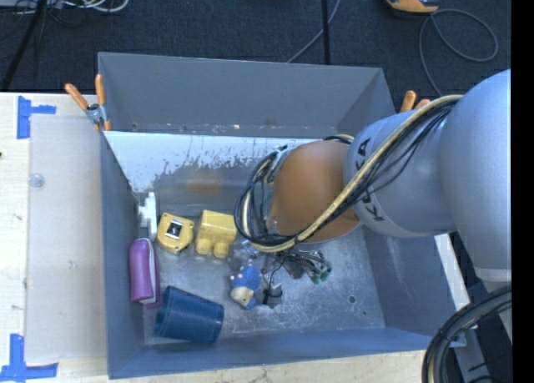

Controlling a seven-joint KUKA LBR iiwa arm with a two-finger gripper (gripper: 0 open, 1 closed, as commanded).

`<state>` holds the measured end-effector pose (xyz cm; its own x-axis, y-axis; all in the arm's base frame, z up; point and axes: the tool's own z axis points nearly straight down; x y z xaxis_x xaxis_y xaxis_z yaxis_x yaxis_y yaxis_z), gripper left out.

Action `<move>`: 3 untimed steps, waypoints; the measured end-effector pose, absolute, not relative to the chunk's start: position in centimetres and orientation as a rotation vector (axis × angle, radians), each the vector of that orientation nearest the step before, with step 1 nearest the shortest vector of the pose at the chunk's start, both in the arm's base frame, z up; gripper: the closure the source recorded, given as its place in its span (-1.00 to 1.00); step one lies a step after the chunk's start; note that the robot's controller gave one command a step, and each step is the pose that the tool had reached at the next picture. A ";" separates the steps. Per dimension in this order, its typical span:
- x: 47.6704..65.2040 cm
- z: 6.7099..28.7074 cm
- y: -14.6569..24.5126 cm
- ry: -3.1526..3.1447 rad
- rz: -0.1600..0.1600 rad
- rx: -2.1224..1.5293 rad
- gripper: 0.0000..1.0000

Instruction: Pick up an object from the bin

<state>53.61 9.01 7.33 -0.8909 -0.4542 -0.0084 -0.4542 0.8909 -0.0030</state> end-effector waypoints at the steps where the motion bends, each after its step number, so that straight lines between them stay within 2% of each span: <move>1: 53.6 7.3 9.0 3.046 -0.001 -0.730 1.00; 3: 53.6 7.3 9.0 3.047 -0.001 -0.728 1.00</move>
Offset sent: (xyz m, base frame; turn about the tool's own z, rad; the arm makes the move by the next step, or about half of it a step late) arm 0.0000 0.0000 0.0000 0.0000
